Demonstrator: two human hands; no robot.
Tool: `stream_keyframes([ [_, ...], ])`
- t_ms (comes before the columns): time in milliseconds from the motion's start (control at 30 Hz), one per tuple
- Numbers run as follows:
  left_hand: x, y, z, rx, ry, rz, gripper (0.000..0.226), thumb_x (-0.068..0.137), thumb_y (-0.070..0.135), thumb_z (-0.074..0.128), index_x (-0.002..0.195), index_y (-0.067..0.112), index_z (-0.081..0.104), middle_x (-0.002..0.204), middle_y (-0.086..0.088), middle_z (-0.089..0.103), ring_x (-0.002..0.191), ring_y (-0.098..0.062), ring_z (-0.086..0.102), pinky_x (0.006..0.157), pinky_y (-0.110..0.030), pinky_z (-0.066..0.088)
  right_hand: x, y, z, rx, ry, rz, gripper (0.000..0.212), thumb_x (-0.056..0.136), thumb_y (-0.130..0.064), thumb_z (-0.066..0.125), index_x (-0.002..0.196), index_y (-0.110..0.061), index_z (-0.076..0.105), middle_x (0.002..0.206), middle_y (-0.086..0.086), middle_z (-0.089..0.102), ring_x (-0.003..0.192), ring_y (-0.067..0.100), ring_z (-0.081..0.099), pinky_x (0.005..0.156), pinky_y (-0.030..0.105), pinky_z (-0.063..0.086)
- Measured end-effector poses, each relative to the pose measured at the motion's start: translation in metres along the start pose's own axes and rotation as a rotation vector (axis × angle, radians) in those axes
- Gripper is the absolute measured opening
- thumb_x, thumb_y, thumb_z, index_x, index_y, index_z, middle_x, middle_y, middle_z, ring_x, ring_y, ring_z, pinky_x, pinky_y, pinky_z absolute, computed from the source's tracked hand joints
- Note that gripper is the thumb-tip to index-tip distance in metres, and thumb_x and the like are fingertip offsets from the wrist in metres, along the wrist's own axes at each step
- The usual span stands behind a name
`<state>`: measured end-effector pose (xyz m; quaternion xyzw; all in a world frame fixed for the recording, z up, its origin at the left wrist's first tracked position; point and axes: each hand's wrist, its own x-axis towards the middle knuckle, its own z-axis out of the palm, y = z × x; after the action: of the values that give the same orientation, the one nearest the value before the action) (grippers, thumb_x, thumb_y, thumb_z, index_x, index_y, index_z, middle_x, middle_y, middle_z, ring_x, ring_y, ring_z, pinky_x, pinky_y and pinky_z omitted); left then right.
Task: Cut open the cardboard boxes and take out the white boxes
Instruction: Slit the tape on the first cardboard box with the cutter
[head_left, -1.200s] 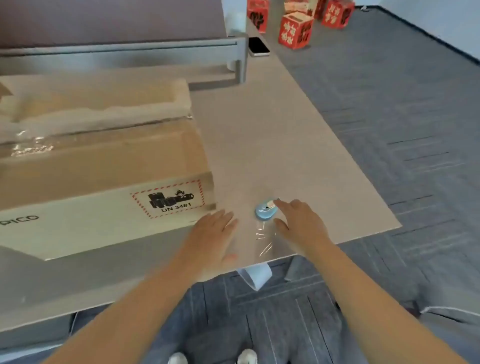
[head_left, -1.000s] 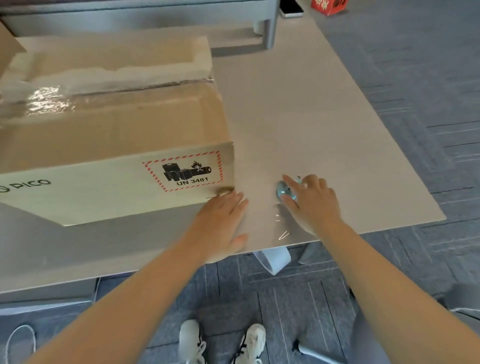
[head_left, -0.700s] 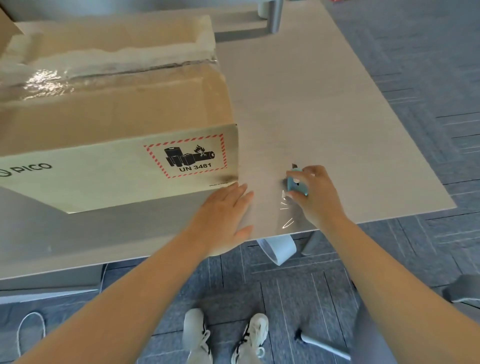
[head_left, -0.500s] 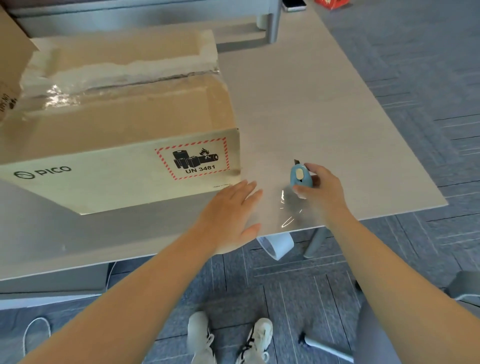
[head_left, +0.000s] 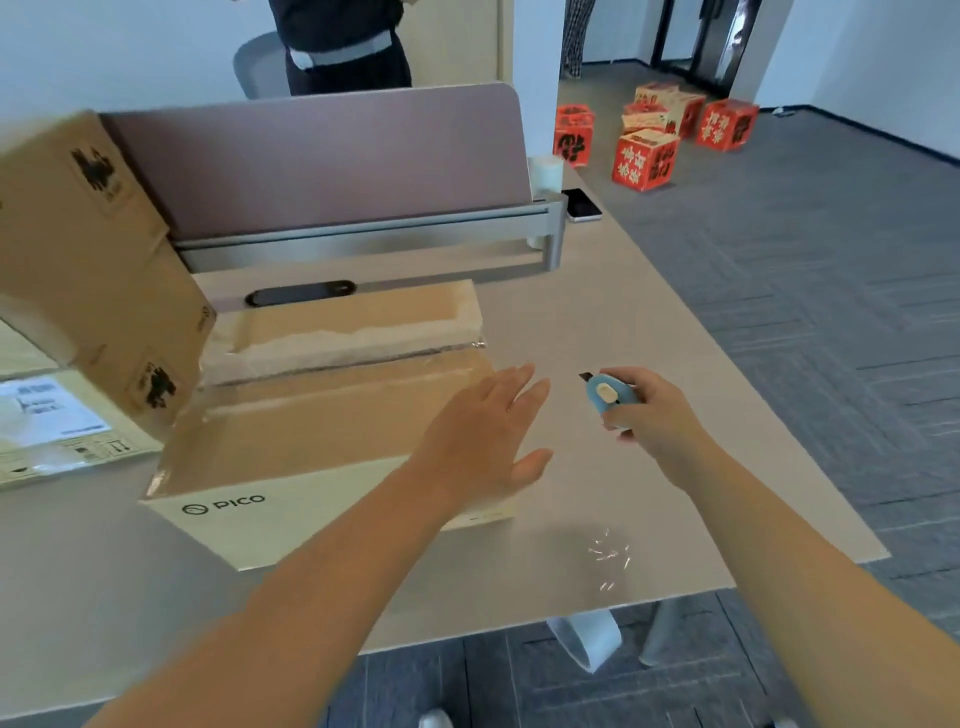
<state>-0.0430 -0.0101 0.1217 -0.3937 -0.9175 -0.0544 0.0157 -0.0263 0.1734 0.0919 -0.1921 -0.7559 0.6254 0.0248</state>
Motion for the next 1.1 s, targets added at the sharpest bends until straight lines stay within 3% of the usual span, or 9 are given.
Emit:
stream_keyframes([
  [100, 0.015, -0.029, -0.008, 0.053, -0.067, -0.034, 0.066, 0.097, 0.044, 0.033, 0.149, 0.015, 0.005, 0.157, -0.002, 0.001, 0.143, -0.014, 0.004, 0.109, -0.021, -0.001, 0.019, -0.014, 0.018, 0.019, -0.001, -0.012, 0.022, 0.086, -0.003, 0.056, 0.103, -0.017, 0.054, 0.087, -0.001, 0.054, 0.064, 0.014, 0.052, 0.046, 0.011, 0.041],
  [300, 0.047, -0.088, -0.003, -0.006, -0.145, -0.102, 0.073, 0.093, 0.05, 0.038, 0.149, 0.016, 0.006, 0.157, -0.003, 0.0, 0.144, -0.017, 0.001, 0.114, -0.028, 0.001, 0.058, -0.027, 0.056, 0.077, -0.014, 0.044, 0.008, 0.088, -0.005, 0.056, 0.093, -0.011, 0.056, 0.081, 0.003, 0.057, 0.058, 0.015, 0.06, 0.052, 0.018, 0.053],
  [400, 0.062, -0.111, 0.001, -0.039, -0.182, -0.106, 0.081, 0.088, 0.058, 0.041, 0.149, 0.018, 0.004, 0.157, -0.001, -0.003, 0.144, -0.017, -0.002, 0.115, -0.031, 0.0, 0.073, -0.03, 0.07, 0.148, -0.03, 0.066, 0.013, 0.088, -0.003, 0.056, 0.083, -0.014, 0.056, 0.08, 0.003, 0.056, 0.047, 0.011, 0.062, 0.052, 0.022, 0.055],
  [567, 0.073, -0.13, 0.012, -0.023, -0.265, -0.113, 0.093, 0.081, 0.068, 0.041, 0.149, 0.02, 0.0, 0.157, -0.001, -0.01, 0.144, -0.017, -0.008, 0.117, -0.036, -0.003, 0.088, -0.031, 0.089, 0.179, -0.033, 0.057, 0.017, 0.086, -0.001, 0.057, 0.079, -0.016, 0.056, 0.084, 0.005, 0.055, 0.044, 0.006, 0.06, 0.049, 0.019, 0.055],
  [833, 0.072, -0.136, 0.023, -0.053, -0.21, -0.115, 0.092, 0.079, 0.069, 0.04, 0.149, 0.023, 0.001, 0.157, 0.003, -0.009, 0.144, -0.015, -0.008, 0.116, -0.035, -0.004, 0.099, -0.027, 0.09, 0.142, -0.085, 0.022, 0.015, 0.088, -0.005, 0.056, 0.084, -0.019, 0.058, 0.08, 0.001, 0.059, 0.064, 0.014, 0.058, 0.06, 0.019, 0.053],
  [967, 0.072, -0.135, 0.024, -0.056, -0.203, -0.112, 0.09, 0.08, 0.07, 0.038, 0.149, 0.026, 0.001, 0.157, 0.004, -0.009, 0.144, -0.014, -0.008, 0.115, -0.034, -0.005, 0.099, -0.029, 0.085, 0.105, -0.146, 0.008, 0.015, 0.089, -0.006, 0.054, 0.085, -0.02, 0.058, 0.079, 0.002, 0.059, 0.06, 0.016, 0.055, 0.057, 0.024, 0.052],
  [1100, 0.071, -0.135, 0.025, -0.032, -0.205, -0.115, 0.094, 0.073, 0.08, 0.027, 0.149, 0.03, 0.001, 0.157, 0.003, -0.008, 0.144, -0.015, -0.007, 0.115, -0.035, -0.005, 0.099, -0.035, 0.081, 0.045, -0.203, 0.011, 0.016, 0.091, -0.007, 0.051, 0.085, -0.021, 0.057, 0.079, 0.005, 0.058, 0.053, 0.011, 0.056, 0.047, 0.019, 0.051],
])
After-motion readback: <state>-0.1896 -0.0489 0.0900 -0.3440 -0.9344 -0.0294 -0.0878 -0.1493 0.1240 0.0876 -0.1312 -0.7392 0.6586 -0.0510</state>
